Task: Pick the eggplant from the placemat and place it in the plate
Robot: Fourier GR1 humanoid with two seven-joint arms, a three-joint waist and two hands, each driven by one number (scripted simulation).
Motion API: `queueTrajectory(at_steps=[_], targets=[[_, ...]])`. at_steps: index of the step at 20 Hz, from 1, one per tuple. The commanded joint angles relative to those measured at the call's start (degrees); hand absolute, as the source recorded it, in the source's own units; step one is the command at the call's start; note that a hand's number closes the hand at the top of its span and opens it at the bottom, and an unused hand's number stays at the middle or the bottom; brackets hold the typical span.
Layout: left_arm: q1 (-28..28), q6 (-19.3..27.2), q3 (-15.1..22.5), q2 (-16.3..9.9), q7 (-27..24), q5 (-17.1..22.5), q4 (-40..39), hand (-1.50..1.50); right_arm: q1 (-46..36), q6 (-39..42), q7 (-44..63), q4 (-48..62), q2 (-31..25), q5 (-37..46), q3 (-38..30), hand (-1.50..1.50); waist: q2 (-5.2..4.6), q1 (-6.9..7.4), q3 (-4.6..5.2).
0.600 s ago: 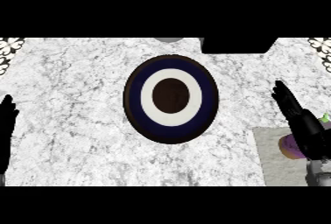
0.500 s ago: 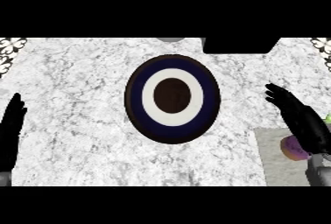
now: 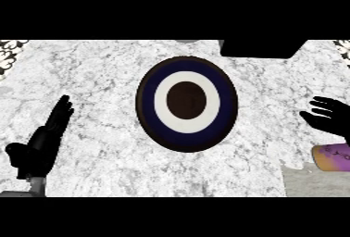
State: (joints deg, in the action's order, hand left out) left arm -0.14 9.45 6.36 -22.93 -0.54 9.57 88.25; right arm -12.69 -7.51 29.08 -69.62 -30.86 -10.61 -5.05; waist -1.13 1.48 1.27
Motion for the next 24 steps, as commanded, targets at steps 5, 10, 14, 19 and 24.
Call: queueTrajectory(at_steps=[5,10,14,19,24], targets=[[-2.3,-5.0,-1.2,3.9,-6.6,0.6,-10.1,0.0,-6.6,-2.4,3.8,10.2,-1.2,5.9,-0.5,-1.5,1.05,-1.33,-1.25],[-4.5,-5.3,-1.5,4.0,-6.1,-0.8,-11.1,0.0,-7.6,1.6,11.5,7.0,-9.6,7.8,-1.5,-1.5,1.18,-1.79,-1.23],[-1.7,-6.3,-2.5,3.4,-7.8,-0.1,-10.7,0.0,-10.9,12.1,19.1,9.7,-15.0,8.0,1.3,-1.5,1.18,-0.99,-1.22],[-3.9,-7.1,-2.8,3.6,-7.5,0.0,-12.1,0.0,-14.1,29.5,23.9,14.6,-19.1,4.4,4.0,-1.5,0.99,-0.82,-1.23],[-3.5,-8.1,-3.7,3.5,-9.0,-0.1,-13.8,0.0,-17.7,38.3,29.1,19.7,-18.4,1.6,5.0,-1.5,0.95,-0.61,-1.25]])
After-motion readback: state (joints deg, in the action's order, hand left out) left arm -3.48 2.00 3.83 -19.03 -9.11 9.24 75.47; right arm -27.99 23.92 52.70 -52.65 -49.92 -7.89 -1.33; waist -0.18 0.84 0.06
